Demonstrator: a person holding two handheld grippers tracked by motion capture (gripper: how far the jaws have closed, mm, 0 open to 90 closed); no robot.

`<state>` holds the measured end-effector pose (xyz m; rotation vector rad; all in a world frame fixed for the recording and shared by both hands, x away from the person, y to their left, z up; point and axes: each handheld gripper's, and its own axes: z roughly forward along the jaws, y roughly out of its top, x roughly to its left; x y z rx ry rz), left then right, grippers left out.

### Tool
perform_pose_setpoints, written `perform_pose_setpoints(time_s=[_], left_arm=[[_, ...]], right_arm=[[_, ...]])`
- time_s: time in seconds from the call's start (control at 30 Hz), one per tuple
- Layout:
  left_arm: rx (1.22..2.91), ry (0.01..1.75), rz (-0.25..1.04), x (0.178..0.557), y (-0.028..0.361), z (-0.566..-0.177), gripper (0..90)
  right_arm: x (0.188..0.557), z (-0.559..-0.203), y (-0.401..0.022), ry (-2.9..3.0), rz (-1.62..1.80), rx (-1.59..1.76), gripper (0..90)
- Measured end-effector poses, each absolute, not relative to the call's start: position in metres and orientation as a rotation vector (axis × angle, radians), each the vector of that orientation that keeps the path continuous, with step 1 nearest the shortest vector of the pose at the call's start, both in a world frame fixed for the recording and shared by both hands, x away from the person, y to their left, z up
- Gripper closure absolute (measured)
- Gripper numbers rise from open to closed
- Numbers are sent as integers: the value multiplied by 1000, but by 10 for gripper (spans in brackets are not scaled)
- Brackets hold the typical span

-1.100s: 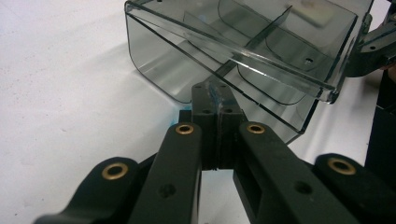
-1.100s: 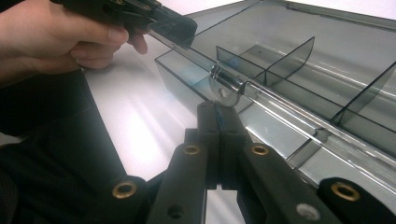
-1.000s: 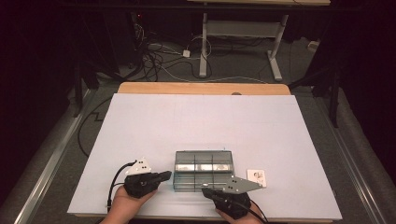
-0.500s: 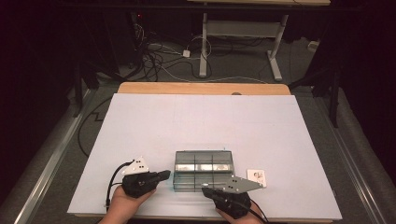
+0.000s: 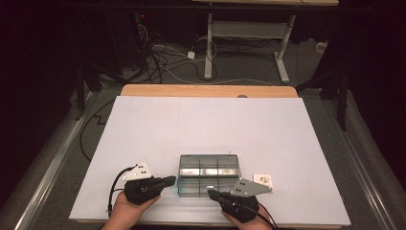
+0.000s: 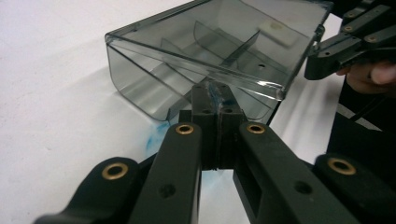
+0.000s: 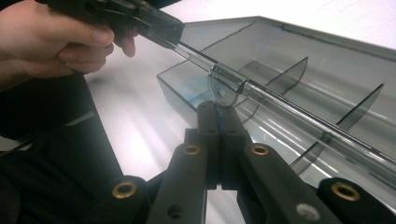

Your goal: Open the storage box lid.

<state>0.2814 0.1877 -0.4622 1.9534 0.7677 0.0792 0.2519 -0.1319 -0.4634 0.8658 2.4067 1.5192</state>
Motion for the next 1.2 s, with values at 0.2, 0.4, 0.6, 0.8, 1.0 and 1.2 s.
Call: perform_pose_setpoints(time_s=[0.2, 0.4, 0.6, 0.8, 1.0, 1.2], left_arm=[[1943, 757, 54, 281, 186, -462, 876], [1937, 740, 39, 280, 180, -460, 875], [1934, 733, 31, 282, 174, -462, 875], [1928, 739, 29, 288, 173, -465, 875], [1929, 733, 36, 290, 174, -464, 875], [1919, 733, 45, 292, 175, -463, 875]], right_arm=[[254, -458, -131, 2387, 1528, 851, 900], [256, -454, -132, 2367, 1541, 844, 900], [254, -453, -132, 2363, 1545, 845, 900], [251, -454, -137, 2358, 1530, 856, 900], [248, -456, -147, 2340, 1510, 886, 900], [247, -458, -163, 2302, 1463, 935, 900]])
